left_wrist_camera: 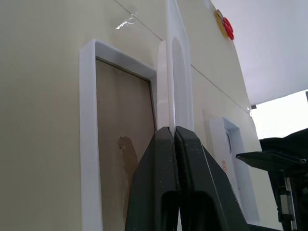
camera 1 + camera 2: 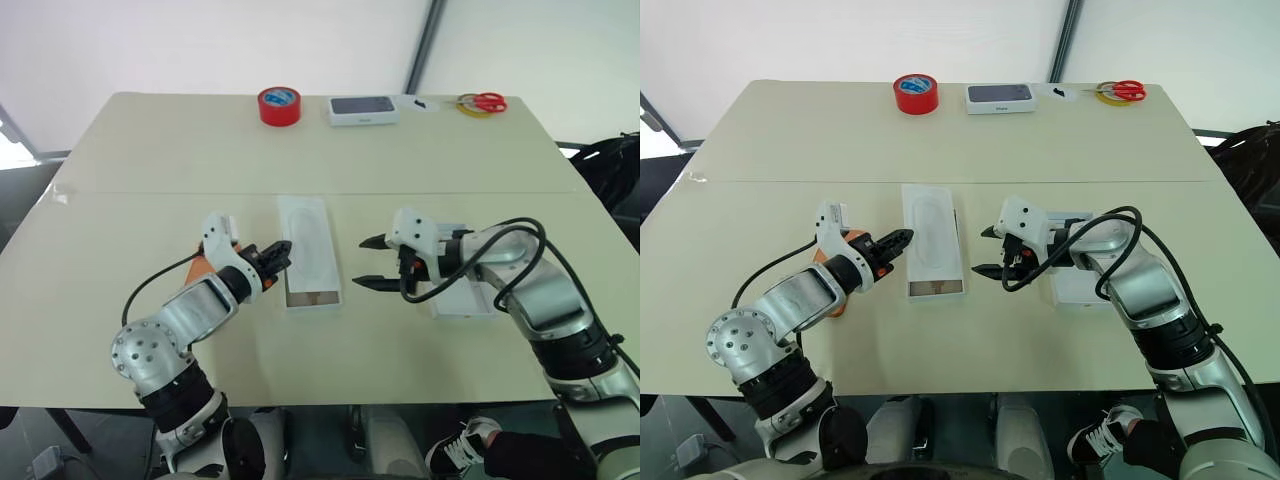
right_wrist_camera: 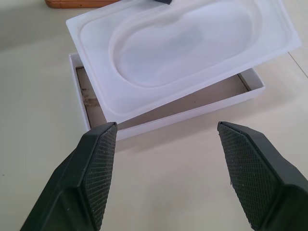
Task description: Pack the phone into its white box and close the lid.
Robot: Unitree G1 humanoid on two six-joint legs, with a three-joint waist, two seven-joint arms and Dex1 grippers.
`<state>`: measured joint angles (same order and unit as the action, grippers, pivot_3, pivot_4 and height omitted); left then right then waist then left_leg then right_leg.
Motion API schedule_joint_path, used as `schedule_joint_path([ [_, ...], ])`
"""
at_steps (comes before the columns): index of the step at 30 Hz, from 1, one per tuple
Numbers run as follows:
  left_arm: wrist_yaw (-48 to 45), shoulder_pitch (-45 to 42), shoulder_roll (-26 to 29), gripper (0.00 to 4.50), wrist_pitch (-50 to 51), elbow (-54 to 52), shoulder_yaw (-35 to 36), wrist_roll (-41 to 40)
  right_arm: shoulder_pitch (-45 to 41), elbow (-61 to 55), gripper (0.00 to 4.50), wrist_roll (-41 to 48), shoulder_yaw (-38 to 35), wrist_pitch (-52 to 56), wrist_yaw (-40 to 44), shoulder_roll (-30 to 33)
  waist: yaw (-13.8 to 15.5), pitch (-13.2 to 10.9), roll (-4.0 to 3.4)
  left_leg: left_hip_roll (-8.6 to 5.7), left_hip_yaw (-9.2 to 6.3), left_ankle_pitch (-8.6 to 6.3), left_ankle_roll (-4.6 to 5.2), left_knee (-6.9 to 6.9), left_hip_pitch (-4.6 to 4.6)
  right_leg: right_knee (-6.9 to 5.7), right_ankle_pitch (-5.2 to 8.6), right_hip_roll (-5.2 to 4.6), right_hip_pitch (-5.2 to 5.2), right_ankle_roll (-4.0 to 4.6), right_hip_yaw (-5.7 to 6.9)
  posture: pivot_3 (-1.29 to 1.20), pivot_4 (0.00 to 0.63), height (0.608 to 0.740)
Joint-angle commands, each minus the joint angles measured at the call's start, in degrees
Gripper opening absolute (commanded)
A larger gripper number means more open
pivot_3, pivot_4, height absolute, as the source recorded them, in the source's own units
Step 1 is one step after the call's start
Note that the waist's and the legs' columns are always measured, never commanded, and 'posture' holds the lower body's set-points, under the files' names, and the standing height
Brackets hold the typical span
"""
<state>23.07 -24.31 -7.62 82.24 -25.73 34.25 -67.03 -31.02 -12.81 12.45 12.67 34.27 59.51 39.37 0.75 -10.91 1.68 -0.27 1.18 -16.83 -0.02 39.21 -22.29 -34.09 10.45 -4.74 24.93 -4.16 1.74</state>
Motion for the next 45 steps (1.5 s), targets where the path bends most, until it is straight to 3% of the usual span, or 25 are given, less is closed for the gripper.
schedule_joint_path([
  [1,1.12,0.81,1.06,0.00,-1.71,-0.20,-2.62,-2.97,-0.08,-1.58,3.47,0.83,-1.94,-0.66,-0.72,0.29,0.06,0.00,0.00,0.00,0.00,0.00,0.00,0.00,-0.01,0.00,0.00,0.00,0.00,0.00,0.00,0.00,0.150,0.732],
  [14,6.38,5.04,4.17,0.00,-6.56,0.34,-10.52,-8.36,-0.45,-0.37,3.47,0.31,-0.80,-1.81,-1.78,-0.47,0.03,0.00,0.00,0.01,-0.01,0.00,0.00,0.00,-0.01,0.00,0.01,-0.03,0.00,0.01,0.00,0.00,0.150,0.732],
  [17,7.35,5.63,5.31,0.93,-8.20,0.50,-12.10,-10.00,-0.47,-0.29,3.54,0.21,-0.58,-2.03,-1.89,-0.55,0.01,0.00,0.00,0.01,-0.01,0.00,0.00,0.00,-0.01,0.00,0.01,-0.03,0.00,0.01,0.00,0.00,0.150,0.732],
  [23,9.22,6.21,9.24,4.05,-13.00,0.17,-14.28,-15.98,-0.71,-0.01,3.54,0.02,-0.29,-2.16,-2.04,-0.71,0.03,0.00,0.00,0.02,-0.02,0.00,0.00,0.00,0.00,0.00,0.01,-0.04,0.00,0.02,-0.01,0.00,0.150,0.732],
  [27,9.68,6.49,14.56,4.05,-16.99,-0.47,-14.41,-20.33,-2.32,1.98,3.54,-1.01,0.35,-2.03,-3.13,-2.00,-0.03,0.00,-0.01,0.02,-0.03,0.00,0.00,0.00,0.00,-0.01,0.01,-0.03,0.00,0.02,0.00,0.00,0.150,0.732],
  [30,9.75,6.65,18.64,4.11,-19.43,-0.64,-15.22,-22.51,-3.47,3.80,2.34,-2.16,0.84,-2.36,-4.04,-3.01,-0.03,0.00,-0.02,0.02,-0.02,0.01,-0.01,0.00,0.01,-0.02,0.01,-0.02,0.01,0.02,-0.01,0.00,0.150,0.732],
  [34,4.68,7.88,27.07,4.11,-21.48,-2.26,-15.27,-18.12,-6.54,7.13,0.20,-4.53,2.42,-1.78,-7.27,-6.39,-0.06,0.00,-0.02,0.01,0.00,0.01,-0.02,-0.01,0.01,-0.02,0.01,-0.03,0.01,0.02,-0.01,0.00,0.150,0.732],
  [35,1.67,8.72,29.97,4.11,-21.99,-3.25,-15.59,-14.92,-7.45,7.87,0.04,-5.15,3.09,-1.50,-8.14,-7.56,-0.20,-0.01,-0.03,0.01,0.01,0.01,-0.02,-0.01,0.01,-0.01,0.01,-0.02,0.02,0.03,-0.01,0.00,0.150,0.732],
  [40,-14.80,15.40,44.00,4.11,-26.75,-7.51,-19.65,1.72,-13.06,14.04,0.04,-9.01,5.37,0.34,-15.18,-15.21,-0.67,-0.02,-0.08,-0.02,0.09,0.03,-0.05,-0.11,0.00,-0.02,0.01,0.05,0.10,0.03,-0.03,0.00,0.150,0.732],
  [45,-31.21,24.17,54.09,4.11,-35.28,-12.10,-21.89,15.07,-17.80,22.47,0.04,-13.31,7.59,0.13,-21.95,-23.33,-0.90,-0.06,-0.16,0.01,0.14,0.04,-0.09,-0.16,-0.14,-0.04,0.01,0.05,0.32,0.05,-0.05,0.00,0.150,0.732],
])
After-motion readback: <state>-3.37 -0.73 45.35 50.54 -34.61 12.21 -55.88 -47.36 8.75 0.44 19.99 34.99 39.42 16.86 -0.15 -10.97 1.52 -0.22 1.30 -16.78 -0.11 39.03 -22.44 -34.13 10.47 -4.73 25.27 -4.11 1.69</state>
